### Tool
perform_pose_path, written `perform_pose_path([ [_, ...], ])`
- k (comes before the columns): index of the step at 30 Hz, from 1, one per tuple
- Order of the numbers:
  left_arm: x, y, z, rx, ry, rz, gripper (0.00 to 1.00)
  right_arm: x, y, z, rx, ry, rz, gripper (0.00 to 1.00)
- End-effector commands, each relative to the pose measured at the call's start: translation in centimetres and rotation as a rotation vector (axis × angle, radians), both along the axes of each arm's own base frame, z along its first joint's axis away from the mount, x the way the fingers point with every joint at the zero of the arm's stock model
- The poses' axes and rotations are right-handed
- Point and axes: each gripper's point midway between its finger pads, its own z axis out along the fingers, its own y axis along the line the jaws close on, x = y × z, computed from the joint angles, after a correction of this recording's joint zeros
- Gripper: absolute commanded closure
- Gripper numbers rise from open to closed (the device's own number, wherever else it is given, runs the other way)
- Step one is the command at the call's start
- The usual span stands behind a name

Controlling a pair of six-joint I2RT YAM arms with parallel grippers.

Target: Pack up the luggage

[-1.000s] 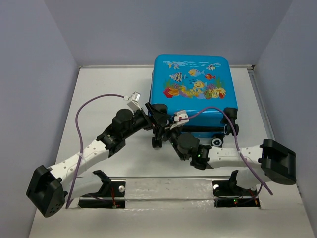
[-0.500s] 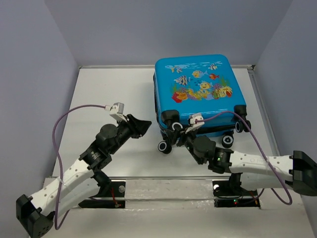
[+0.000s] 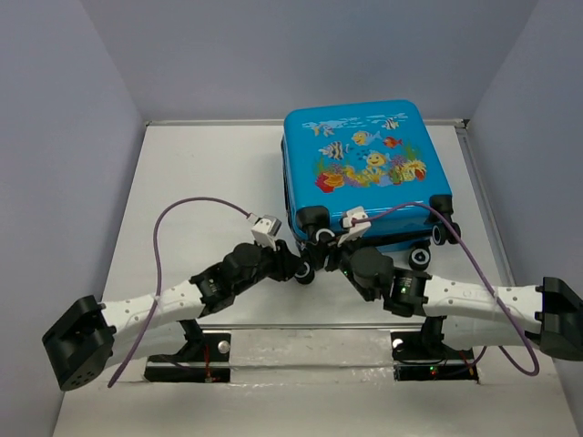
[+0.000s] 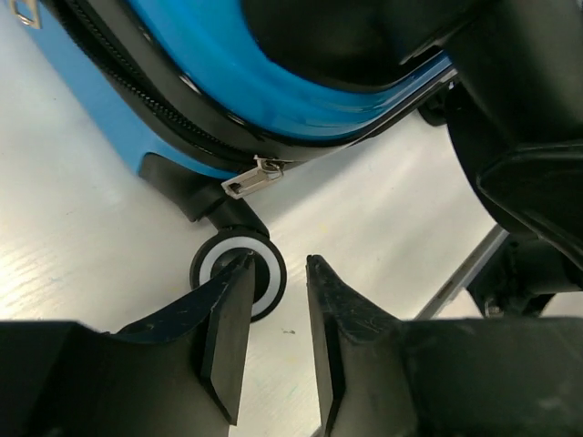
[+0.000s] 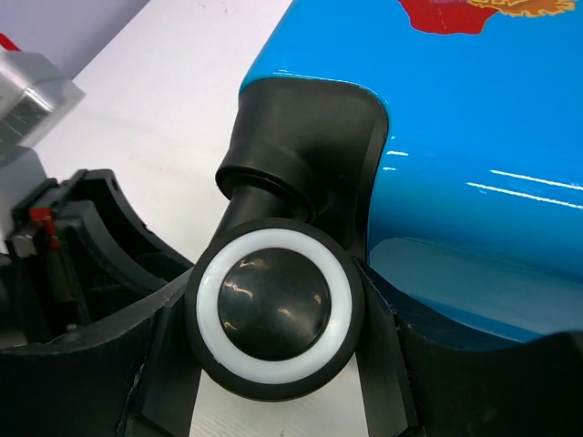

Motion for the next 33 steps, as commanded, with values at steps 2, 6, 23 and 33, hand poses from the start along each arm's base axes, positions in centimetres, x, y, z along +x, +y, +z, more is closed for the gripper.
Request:
perform_pose_path([
  [2,2.0,-2.0,3.4,-0.059,-0.150,0.023,0.51,2.1,-0.4,6.9,0.221,-0.070,-0.120,0.93],
  [6,3.4,-1.8,3.4,-0.015,-0.180,0.074,0.46,2.0,-0.1,6.9,0.227,-0.065,-0.111,0.93],
  [23,6.9,-3.2,4.1,0.031,-0.218,0.179,0.70,1.5,-0.4,6.7,0.265,-0.056,-0.088,0.93],
  [33,8.3,-0.2,3.5,0.131,-0.235,0.318,0.94,1.2,-1.5,6.2,0.276,-0.052,-0.098,0.93],
])
